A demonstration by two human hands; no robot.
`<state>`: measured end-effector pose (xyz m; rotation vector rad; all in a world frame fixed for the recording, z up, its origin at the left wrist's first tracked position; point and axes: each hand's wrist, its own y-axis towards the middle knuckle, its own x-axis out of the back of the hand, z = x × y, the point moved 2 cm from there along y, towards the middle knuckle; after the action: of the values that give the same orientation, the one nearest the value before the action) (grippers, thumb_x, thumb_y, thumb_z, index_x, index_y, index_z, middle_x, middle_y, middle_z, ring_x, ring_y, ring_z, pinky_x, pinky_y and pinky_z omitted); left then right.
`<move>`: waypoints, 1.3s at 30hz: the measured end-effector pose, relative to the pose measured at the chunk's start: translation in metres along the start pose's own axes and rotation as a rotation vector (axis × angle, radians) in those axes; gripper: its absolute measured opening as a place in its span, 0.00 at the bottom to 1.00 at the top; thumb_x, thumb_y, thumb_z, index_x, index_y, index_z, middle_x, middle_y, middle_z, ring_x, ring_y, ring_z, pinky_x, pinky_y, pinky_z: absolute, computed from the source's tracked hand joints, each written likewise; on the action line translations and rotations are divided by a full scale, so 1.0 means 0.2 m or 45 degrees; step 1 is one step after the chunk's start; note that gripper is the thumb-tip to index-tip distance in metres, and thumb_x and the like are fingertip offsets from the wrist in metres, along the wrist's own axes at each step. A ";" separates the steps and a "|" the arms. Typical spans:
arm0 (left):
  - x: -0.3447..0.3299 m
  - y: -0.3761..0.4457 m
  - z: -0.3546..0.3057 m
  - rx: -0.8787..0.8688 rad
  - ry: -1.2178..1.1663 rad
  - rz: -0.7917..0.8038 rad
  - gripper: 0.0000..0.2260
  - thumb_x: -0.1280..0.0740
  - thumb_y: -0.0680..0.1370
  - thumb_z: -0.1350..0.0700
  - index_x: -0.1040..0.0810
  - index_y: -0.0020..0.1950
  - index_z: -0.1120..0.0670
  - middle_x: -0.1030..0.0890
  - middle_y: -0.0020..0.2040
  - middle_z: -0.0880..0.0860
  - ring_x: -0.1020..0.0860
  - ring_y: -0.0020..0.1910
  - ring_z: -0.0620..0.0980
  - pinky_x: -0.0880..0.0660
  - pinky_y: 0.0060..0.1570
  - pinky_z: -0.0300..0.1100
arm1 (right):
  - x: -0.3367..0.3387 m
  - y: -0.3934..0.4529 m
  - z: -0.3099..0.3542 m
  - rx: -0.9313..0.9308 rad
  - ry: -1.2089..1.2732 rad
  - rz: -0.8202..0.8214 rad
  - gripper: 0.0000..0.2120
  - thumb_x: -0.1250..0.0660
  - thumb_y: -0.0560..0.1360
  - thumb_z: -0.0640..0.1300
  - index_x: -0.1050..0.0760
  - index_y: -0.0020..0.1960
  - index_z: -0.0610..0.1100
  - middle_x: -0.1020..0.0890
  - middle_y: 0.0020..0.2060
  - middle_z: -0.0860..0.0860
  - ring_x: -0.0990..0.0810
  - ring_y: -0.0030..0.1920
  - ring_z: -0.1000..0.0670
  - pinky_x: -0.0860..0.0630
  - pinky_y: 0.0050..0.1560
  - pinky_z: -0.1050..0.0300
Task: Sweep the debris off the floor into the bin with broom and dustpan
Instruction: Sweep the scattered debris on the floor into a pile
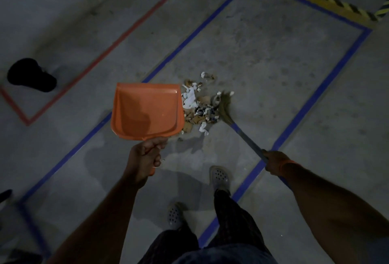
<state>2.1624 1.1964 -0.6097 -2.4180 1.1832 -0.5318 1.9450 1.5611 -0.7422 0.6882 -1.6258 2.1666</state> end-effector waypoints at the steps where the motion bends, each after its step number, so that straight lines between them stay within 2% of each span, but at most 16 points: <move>1: 0.03 -0.02 0.03 -0.001 0.018 -0.002 0.14 0.39 0.82 0.65 0.15 0.55 0.52 0.22 0.43 0.50 0.32 0.29 0.47 0.47 0.34 0.50 | -0.05 0.00 0.03 0.016 -0.018 0.010 0.31 0.31 0.75 0.41 0.38 0.75 0.43 0.21 0.59 0.42 0.20 0.56 0.43 0.21 0.56 0.52; 3: 0.09 -0.06 0.09 -0.023 0.019 0.011 0.15 0.39 0.82 0.66 0.15 0.55 0.52 0.21 0.44 0.51 0.32 0.29 0.47 0.44 0.34 0.44 | -0.16 -0.03 0.07 0.039 -0.059 0.006 0.31 0.32 0.76 0.41 0.39 0.76 0.43 0.21 0.59 0.42 0.20 0.57 0.43 0.21 0.56 0.53; 7: 0.24 -0.18 0.22 -0.052 -0.012 0.066 0.15 0.38 0.81 0.67 0.14 0.53 0.53 0.22 0.45 0.53 0.32 0.29 0.46 0.37 0.30 0.40 | -0.42 -0.16 0.12 0.092 -0.019 -0.123 0.33 0.31 0.74 0.40 0.38 0.76 0.43 0.20 0.59 0.42 0.20 0.58 0.43 0.23 0.56 0.54; 10: 0.35 -0.33 0.29 -0.034 0.011 0.091 0.13 0.38 0.82 0.66 0.15 0.55 0.55 0.21 0.45 0.53 0.31 0.29 0.46 0.37 0.29 0.39 | -0.63 -0.36 0.10 0.128 0.094 -0.210 0.35 0.31 0.73 0.37 0.41 0.77 0.43 0.22 0.61 0.40 0.21 0.58 0.41 0.26 0.54 0.54; 14: 0.47 -0.53 0.37 -0.031 0.048 0.125 0.13 0.40 0.82 0.67 0.17 0.59 0.59 0.22 0.45 0.54 0.32 0.29 0.47 0.35 0.25 0.35 | -0.83 -0.58 0.07 0.062 0.123 -0.232 0.38 0.31 0.74 0.40 0.45 0.79 0.45 0.24 0.62 0.40 0.22 0.58 0.40 0.29 0.50 0.58; 16: 0.51 -0.58 0.42 -0.025 0.031 0.132 0.14 0.39 0.82 0.66 0.16 0.57 0.56 0.22 0.45 0.53 0.31 0.29 0.47 0.36 0.29 0.38 | -0.90 -0.65 0.07 0.010 0.160 -0.214 0.38 0.31 0.74 0.40 0.46 0.79 0.46 0.24 0.62 0.40 0.21 0.57 0.40 0.28 0.49 0.58; 18: 0.54 -0.62 0.46 -0.020 0.016 0.135 0.15 0.38 0.82 0.65 0.15 0.55 0.52 0.21 0.45 0.52 0.30 0.29 0.47 0.36 0.32 0.42 | -0.95 -0.70 0.08 -0.035 0.227 -0.208 0.38 0.31 0.74 0.39 0.45 0.78 0.46 0.23 0.62 0.41 0.20 0.55 0.41 0.24 0.53 0.54; 24: 0.56 -0.70 0.55 -0.026 0.000 0.085 0.13 0.38 0.82 0.65 0.15 0.57 0.53 0.20 0.45 0.51 0.30 0.30 0.48 0.37 0.34 0.44 | -1.13 -0.68 0.21 -0.097 0.290 -0.121 0.34 0.31 0.74 0.39 0.40 0.77 0.44 0.23 0.63 0.41 0.22 0.59 0.41 0.24 0.60 0.51; 28: 0.54 -0.75 0.61 -0.033 0.018 0.069 0.13 0.40 0.83 0.67 0.17 0.59 0.58 0.22 0.46 0.53 0.31 0.29 0.47 0.34 0.26 0.38 | -1.18 -0.67 0.28 -0.004 0.388 -0.132 0.35 0.32 0.74 0.38 0.41 0.78 0.47 0.22 0.62 0.40 0.20 0.55 0.40 0.23 0.52 0.53; 30: 0.53 -0.78 0.64 -0.026 0.011 0.067 0.14 0.39 0.83 0.66 0.16 0.58 0.56 0.22 0.46 0.52 0.31 0.29 0.47 0.37 0.29 0.39 | -1.19 -0.69 0.27 0.010 0.462 -0.152 0.36 0.31 0.74 0.37 0.43 0.78 0.48 0.22 0.61 0.39 0.20 0.52 0.41 0.24 0.48 0.55; 34: 0.52 -0.80 0.66 -0.014 -0.030 0.082 0.14 0.39 0.82 0.66 0.16 0.57 0.54 0.22 0.45 0.52 0.31 0.28 0.47 0.38 0.33 0.43 | -1.23 -0.79 0.22 0.028 0.480 -0.204 0.37 0.32 0.74 0.38 0.43 0.78 0.48 0.22 0.62 0.40 0.20 0.54 0.40 0.23 0.53 0.51; 37: 0.51 -0.81 0.63 -0.019 -0.066 0.077 0.14 0.40 0.82 0.68 0.17 0.58 0.57 0.23 0.45 0.54 0.33 0.29 0.47 0.35 0.26 0.37 | -1.29 -0.86 0.18 -0.027 0.524 -0.177 0.37 0.32 0.75 0.38 0.44 0.79 0.48 0.21 0.60 0.40 0.20 0.49 0.42 0.24 0.45 0.55; 39: 0.51 -0.82 0.62 -0.012 -0.042 0.065 0.13 0.40 0.82 0.67 0.17 0.59 0.57 0.23 0.45 0.53 0.32 0.28 0.47 0.38 0.23 0.34 | -1.35 -0.89 0.17 -0.079 0.545 -0.147 0.37 0.32 0.75 0.38 0.45 0.79 0.49 0.20 0.56 0.41 0.20 0.44 0.45 0.25 0.40 0.57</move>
<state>2.3888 1.2289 -0.6158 -2.3883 1.2331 -0.4697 2.2701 1.5826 -0.7465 0.2653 -1.3836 1.9993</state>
